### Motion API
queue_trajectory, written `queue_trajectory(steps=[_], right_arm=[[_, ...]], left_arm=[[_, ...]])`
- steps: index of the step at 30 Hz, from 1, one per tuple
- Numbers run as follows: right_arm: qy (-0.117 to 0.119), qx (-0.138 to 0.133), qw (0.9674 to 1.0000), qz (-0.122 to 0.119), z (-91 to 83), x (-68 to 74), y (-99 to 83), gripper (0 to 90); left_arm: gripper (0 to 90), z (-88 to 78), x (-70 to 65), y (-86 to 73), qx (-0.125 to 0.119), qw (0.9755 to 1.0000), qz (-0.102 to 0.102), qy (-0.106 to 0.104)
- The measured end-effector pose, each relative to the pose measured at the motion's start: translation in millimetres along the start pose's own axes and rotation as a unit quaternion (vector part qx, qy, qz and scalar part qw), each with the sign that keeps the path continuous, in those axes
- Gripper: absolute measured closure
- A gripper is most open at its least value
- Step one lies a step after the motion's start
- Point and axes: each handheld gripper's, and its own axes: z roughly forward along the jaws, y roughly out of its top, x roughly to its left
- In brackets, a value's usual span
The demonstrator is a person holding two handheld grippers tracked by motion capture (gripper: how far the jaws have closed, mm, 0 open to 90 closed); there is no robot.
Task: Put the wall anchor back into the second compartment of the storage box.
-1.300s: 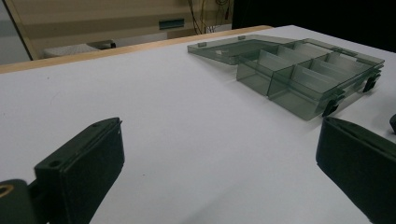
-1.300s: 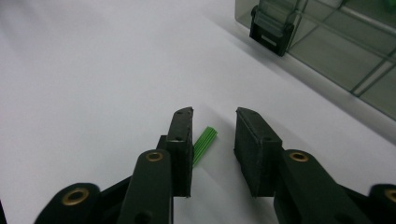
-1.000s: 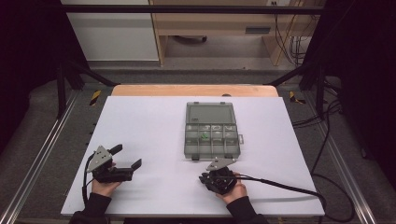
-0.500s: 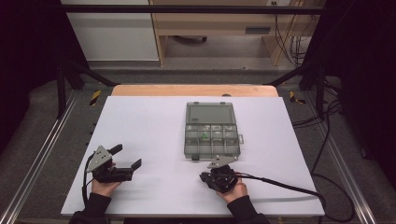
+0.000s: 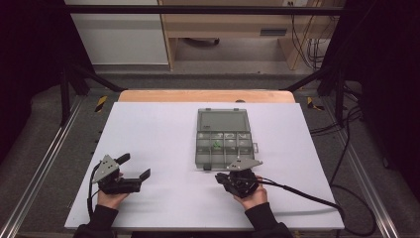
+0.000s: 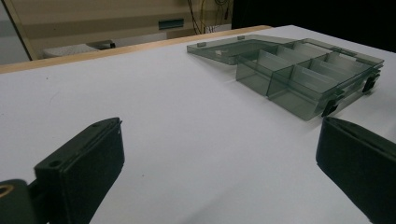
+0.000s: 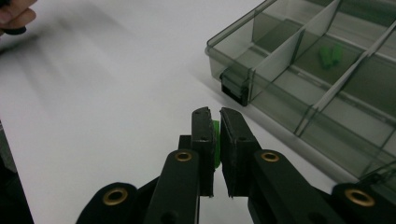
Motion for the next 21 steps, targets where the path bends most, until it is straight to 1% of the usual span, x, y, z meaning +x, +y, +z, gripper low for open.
queue_trajectory(steps=[3, 6, 10, 17, 21], right_arm=[[-0.006, -0.008, 1.0000, 0.000, -3.4, -3.3, 5.5, 84.7], [-0.017, -0.015, 0.9997, -0.009, -6.3, -3.2, 13.7, 84.7], [-0.021, -0.027, 0.9993, -0.017, -7.6, -2.3, 25.5, 84.8], [-0.031, -0.042, 0.9986, -0.007, -6.3, -11.3, 38.3, 84.7], [-0.044, -0.054, 0.9976, -0.001, -3.4, -19.7, 45.6, 84.7]], left_arm=[[0.6, 0.0, 0.2, 0.0, 0.000, 1.0000, 0.000, 0.000], [0.6, 0.0, 0.2, 0.0, 0.000, 1.0000, 0.000, 0.001], [0.7, -0.4, 0.3, 0.2, -0.001, 1.0000, 0.000, 0.001], [0.6, 0.0, 0.4, 0.0, 0.000, 1.0000, 0.000, 0.001], [0.6, 0.0, 0.3, 0.0, 0.000, 1.0000, 0.001, 0.001]])
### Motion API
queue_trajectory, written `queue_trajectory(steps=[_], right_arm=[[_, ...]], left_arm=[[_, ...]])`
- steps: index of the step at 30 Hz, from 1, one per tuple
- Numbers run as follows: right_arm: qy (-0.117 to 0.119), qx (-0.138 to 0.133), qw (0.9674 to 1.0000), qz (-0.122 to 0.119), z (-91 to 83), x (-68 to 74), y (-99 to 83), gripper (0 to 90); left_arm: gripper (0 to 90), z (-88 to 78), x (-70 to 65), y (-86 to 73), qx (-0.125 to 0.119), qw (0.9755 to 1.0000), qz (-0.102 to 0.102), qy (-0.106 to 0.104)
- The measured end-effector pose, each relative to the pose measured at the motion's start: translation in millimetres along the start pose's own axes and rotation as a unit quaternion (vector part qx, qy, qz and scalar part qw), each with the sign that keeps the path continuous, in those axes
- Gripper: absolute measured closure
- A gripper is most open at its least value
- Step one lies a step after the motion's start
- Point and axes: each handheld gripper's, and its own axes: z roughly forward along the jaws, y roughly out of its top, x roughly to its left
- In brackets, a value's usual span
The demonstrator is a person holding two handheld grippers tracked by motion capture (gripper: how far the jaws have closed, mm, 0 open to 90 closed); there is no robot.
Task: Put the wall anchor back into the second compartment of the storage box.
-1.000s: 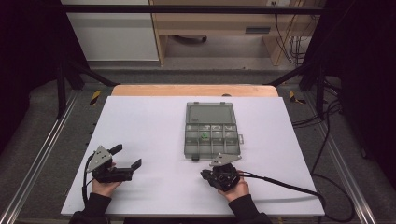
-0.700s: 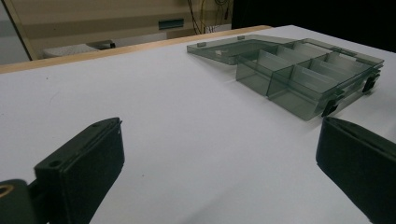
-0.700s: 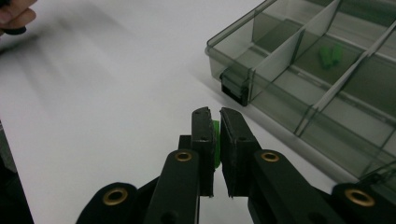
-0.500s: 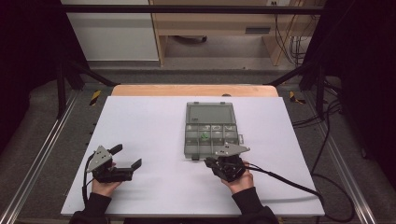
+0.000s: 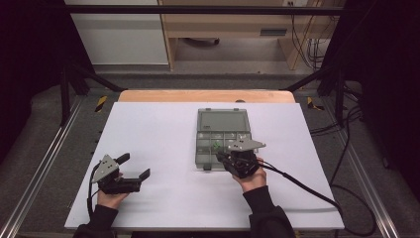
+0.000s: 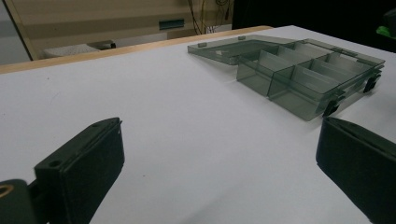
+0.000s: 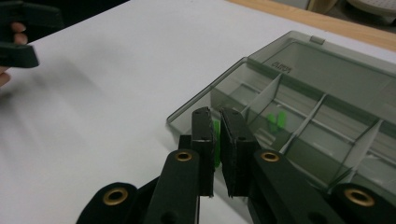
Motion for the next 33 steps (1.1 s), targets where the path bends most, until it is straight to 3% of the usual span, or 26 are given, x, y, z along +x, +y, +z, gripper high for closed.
queue_trajectory(steps=[7, 16, 24, 33], right_arm=[[-0.022, -0.005, 0.9997, 0.007, 15.3, -14.1, 13.5, 84.7], [-0.051, 0.010, 0.9986, 0.008, 43.3, -29.9, 25.8, 84.7], [-0.063, 0.034, 0.9972, 0.023, 66.9, -43.6, 23.2, 84.7], [-0.072, 0.049, 0.9958, 0.028, 81.1, -54.3, 19.8, 84.7]], left_arm=[[0.6, 0.1, 0.4, -0.1, 0.000, 1.0000, 0.000, -0.001], [0.6, -0.3, 0.9, 0.0, -0.002, 1.0000, -0.002, -0.001], [0.6, -0.6, 1.4, 0.0, -0.002, 1.0000, -0.002, -0.001], [0.6, -0.4, 1.2, -0.1, -0.002, 1.0000, -0.004, -0.001]])
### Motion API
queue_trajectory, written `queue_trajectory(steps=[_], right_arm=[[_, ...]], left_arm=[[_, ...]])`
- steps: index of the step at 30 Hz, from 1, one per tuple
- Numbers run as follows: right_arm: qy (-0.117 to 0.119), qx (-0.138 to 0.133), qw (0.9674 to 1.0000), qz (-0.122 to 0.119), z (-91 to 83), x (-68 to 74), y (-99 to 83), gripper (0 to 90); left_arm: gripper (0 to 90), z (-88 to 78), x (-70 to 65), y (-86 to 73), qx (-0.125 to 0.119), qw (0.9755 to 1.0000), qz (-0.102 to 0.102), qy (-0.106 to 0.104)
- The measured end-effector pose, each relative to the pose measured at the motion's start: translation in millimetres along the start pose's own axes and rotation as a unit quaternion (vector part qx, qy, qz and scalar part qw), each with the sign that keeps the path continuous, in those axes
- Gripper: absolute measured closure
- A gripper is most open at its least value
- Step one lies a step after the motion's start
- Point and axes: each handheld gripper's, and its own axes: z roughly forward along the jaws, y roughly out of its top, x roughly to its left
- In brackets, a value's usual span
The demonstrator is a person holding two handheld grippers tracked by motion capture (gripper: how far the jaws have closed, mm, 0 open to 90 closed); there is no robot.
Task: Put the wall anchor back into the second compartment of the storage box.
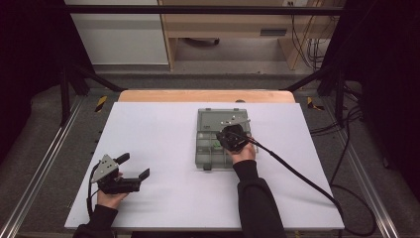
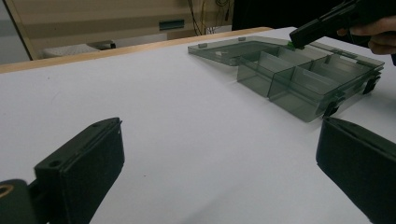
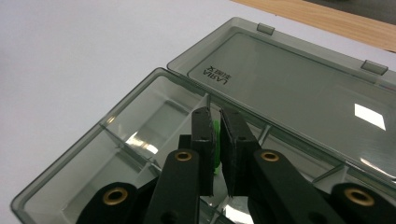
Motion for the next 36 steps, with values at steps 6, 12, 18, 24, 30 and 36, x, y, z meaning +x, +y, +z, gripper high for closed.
queue_trajectory(steps=[6, 12, 18, 24, 30, 36], right_arm=[[-0.002, 0.011, 0.9999, 0.005, 8.2, -5.0, -0.9, 84.6], [0.000, 0.023, 0.9997, 0.004, 15.0, -6.2, -3.8, 84.2], [0.004, 0.024, 0.9997, 0.003, 17.2, -5.7, -5.6, 74.4], [0.012, -0.013, 0.9998, -0.001, 1.2, -2.3, -0.9, 60.2], [0.020, -0.064, 0.9977, -0.012, -24.7, 4.7, 0.5, 38.0], [0.021, -0.098, 0.9949, -0.012, -50.7, 5.2, -8.1, 21.1]], left_arm=[[0.6, 0.0, 0.1, 0.0, 0.000, 1.0000, 0.000, 0.000], [0.6, 0.1, 0.2, 0.0, 0.000, 1.0000, 0.000, 0.000], [0.7, 0.1, 0.2, -0.1, 0.000, 1.0000, 0.000, 0.000], [0.6, 0.1, 0.4, -0.1, 0.001, 1.0000, 0.000, 0.000], [0.6, 0.1, 0.0, -0.1, 0.001, 1.0000, 0.001, 0.000], [0.5, 0.2, -0.1, -0.1, 0.001, 1.0000, 0.001, 0.000]])
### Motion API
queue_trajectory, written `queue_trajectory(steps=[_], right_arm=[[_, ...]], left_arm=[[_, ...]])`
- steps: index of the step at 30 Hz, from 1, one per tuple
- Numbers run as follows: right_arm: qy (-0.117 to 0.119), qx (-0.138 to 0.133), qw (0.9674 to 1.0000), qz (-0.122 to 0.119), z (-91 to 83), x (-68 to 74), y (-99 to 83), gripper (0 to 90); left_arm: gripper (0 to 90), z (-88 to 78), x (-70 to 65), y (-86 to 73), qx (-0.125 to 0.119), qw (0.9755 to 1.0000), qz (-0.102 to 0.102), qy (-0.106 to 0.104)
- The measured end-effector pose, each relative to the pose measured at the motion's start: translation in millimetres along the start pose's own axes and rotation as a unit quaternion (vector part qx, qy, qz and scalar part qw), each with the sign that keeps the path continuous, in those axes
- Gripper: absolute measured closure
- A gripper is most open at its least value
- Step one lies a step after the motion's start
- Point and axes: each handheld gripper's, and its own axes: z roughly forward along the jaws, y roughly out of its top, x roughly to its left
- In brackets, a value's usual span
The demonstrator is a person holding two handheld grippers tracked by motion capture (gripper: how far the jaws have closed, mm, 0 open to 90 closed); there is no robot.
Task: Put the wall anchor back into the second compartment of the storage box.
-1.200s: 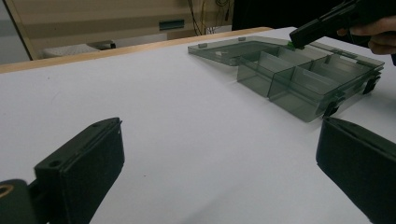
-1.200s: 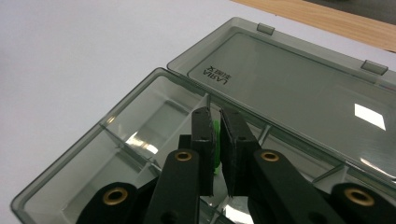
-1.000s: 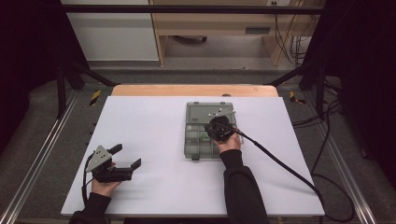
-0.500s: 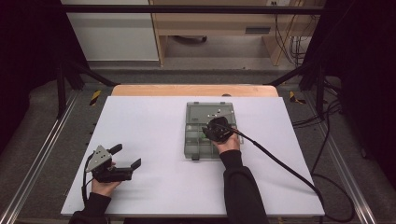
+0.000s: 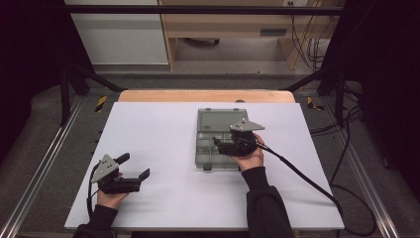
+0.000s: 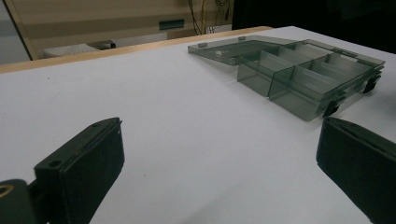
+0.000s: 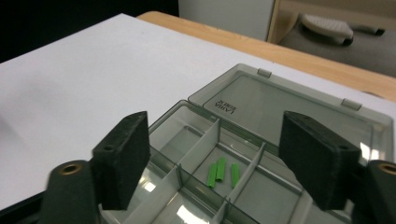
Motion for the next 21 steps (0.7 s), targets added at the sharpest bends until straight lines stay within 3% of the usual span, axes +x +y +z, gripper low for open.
queue_trajectory(steps=[6, 15, 21], right_arm=[[0.006, -0.016, 0.9998, -0.010, -25.3, 0.7, -13.8, 5.4], [0.012, -0.029, 0.9995, -0.001, -51.5, -4.1, -41.1, 0.4], [0.021, -0.041, 0.9989, -0.013, -68.3, -6.7, -59.7, 0.4]], left_arm=[[0.2, 0.4, -0.2, -0.1, 0.001, 1.0000, 0.001, 0.001], [0.2, 0.6, -0.8, -0.1, 0.002, 1.0000, 0.003, 0.000], [0.2, 1.1, -1.6, -0.3, 0.001, 1.0000, 0.004, -0.001]])
